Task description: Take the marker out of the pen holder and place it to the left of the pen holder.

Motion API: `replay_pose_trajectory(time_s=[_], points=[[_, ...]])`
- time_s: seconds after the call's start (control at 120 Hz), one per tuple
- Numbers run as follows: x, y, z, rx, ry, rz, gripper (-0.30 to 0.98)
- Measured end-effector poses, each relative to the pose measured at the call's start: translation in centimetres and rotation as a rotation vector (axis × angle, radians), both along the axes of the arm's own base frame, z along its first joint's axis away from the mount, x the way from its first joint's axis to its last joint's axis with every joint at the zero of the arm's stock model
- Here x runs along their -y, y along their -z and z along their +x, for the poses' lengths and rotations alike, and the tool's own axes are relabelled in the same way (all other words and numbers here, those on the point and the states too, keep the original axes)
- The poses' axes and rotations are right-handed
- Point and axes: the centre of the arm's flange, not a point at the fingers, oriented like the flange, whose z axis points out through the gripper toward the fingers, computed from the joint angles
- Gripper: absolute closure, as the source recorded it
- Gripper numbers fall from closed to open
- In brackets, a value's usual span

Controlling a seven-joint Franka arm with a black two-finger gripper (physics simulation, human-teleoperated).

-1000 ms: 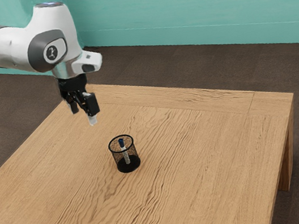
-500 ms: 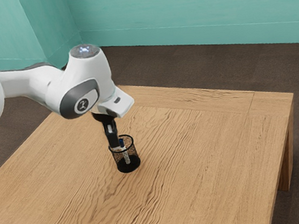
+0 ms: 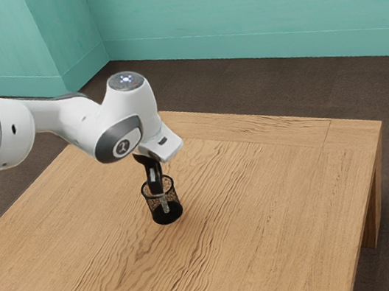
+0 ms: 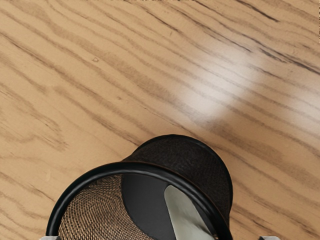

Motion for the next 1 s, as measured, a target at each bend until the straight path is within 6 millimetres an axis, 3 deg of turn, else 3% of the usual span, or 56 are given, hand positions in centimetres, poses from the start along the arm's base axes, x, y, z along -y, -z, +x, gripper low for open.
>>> replay_pose_trajectory(time_s=[0.167, 0.383, 0.467, 0.608, 0.692, 0.75, 0.817, 1.0], points=[[0.2, 0.0, 0.0, -0.001, 0.014, 0.005, 0.57], [-0.3, -0.8, 0.0, -0.003, -0.001, 0.009, 0.71], [-0.4, -4.5, 1.2, 0.025, -0.021, 0.018, 0.74], [0.2, -15.8, 3.2, 0.09, -0.068, 0.032, 0.76], [-1.4, -17.8, 3.6, 0.04, -0.123, 0.055, 0.76], [-3.6, -17.1, 3.8, -0.024, -0.173, 0.076, 0.76], [-6.5, -14.2, 4.9, -0.122, -0.231, 0.105, 0.76], [-11.2, -7.9, 7.0, -0.304, -0.328, 0.15, 0.78]])
